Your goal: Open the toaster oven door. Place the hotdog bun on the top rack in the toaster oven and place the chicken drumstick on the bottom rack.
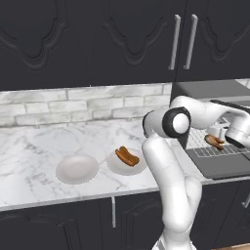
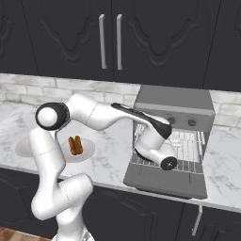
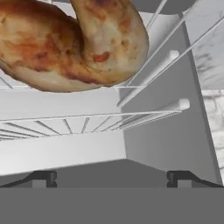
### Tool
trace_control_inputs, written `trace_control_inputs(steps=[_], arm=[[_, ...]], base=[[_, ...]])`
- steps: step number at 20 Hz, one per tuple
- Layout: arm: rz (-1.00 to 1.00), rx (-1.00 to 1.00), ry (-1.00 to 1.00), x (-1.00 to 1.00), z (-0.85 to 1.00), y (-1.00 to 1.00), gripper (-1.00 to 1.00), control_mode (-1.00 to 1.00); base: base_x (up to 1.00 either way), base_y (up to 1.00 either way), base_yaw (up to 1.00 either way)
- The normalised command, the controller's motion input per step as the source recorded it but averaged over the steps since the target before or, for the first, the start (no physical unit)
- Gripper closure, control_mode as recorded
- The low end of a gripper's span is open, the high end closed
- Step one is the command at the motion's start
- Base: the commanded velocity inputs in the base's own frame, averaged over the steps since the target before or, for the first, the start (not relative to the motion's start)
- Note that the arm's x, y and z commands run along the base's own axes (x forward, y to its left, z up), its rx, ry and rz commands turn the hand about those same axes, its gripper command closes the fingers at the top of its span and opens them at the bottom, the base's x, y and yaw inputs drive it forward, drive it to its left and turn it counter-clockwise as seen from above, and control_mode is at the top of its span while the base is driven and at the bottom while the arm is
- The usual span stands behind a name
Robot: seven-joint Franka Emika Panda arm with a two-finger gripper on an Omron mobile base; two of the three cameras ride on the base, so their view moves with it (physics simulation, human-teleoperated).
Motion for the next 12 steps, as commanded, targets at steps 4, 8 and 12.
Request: trace_control_inputs(steps=[4,8,12], arm=[[0.0,0.0,0.0,0.3,-0.07,-0.04,-1.0,-1.0],[0.0,-0.01,0.0,0.34,-0.09,-0.07,-1.0,-1.0],[0.0,-0.02,0.04,0.39,-0.18,-0.04,-1.0,-1.0]], base=[[0.0,0.0,0.0],[0.0,0.0,0.0],[0.0,0.0,0.0]])
